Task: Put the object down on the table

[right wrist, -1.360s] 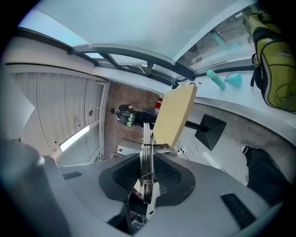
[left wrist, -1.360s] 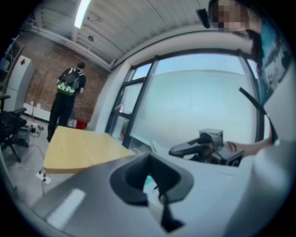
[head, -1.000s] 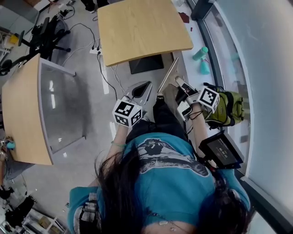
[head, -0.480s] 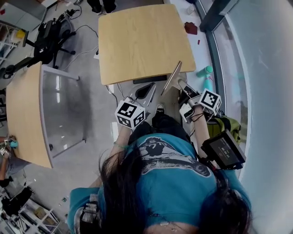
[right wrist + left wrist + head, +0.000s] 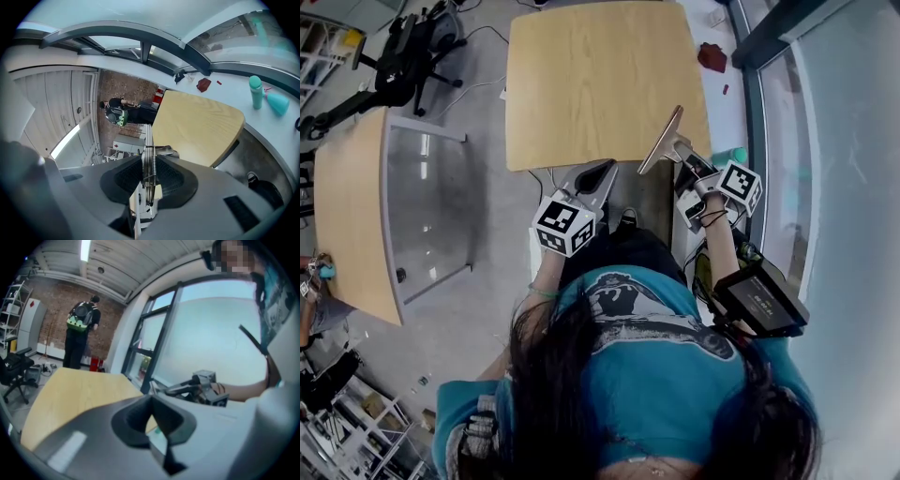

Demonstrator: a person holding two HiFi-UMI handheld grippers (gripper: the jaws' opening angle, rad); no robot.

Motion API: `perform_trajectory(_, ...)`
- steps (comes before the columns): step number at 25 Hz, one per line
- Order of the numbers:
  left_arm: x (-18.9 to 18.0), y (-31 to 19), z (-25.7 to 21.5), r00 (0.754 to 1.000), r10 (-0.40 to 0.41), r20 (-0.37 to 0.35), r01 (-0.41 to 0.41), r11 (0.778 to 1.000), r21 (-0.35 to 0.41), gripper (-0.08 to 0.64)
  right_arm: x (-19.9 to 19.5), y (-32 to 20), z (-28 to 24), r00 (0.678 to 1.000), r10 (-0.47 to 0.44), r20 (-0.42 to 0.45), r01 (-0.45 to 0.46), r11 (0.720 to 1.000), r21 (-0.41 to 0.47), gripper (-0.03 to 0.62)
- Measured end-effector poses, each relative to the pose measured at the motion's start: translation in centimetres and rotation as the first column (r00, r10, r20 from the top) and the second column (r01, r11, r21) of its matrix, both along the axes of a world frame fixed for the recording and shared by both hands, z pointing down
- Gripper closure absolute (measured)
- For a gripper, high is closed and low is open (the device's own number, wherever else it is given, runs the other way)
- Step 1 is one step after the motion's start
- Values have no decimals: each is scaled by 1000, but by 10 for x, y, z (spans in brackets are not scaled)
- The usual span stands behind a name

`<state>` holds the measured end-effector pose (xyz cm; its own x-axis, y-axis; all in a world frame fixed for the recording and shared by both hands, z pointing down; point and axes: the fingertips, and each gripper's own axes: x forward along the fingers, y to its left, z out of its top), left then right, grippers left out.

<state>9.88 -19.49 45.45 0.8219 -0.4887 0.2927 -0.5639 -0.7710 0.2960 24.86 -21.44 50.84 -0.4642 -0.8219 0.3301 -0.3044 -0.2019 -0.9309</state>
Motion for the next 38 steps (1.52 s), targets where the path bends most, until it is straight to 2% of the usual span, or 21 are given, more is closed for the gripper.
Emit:
perform_trajectory(8, -3, -65, 11, 1000, 21, -3, -21, 1000, -12, 558, 3, -73, 13, 1000, 18, -11, -19, 1000, -13, 500)
perform_trajectory(14, -9, -147, 14, 997, 72, -25, -72, 997, -18, 558, -1, -173, 33, 999, 31, -27, -31, 999, -24, 500)
perform_trajectory(19, -7, -164, -2, 994, 111, -6, -111, 994, -3, 558, 11, -208, 41, 997, 48, -61, -51, 997, -54, 500)
perform_trajectory(26, -22, -228, 32, 993, 114, 20, -113, 993, -38, 558, 19, -303, 126, 993, 95, -71, -105, 981, -162, 500)
perform_trajectory(32, -38, -249, 45, 994, 103, 32, -101, 993, -67, 558, 24, -337, 160, 990, 120, -76, -134, 969, -206, 500)
perform_trajectory(38, -42, -261, 48, 994, 99, 34, -97, 992, -77, 558, 28, -345, 171, 989, 126, -79, -140, 966, -217, 500)
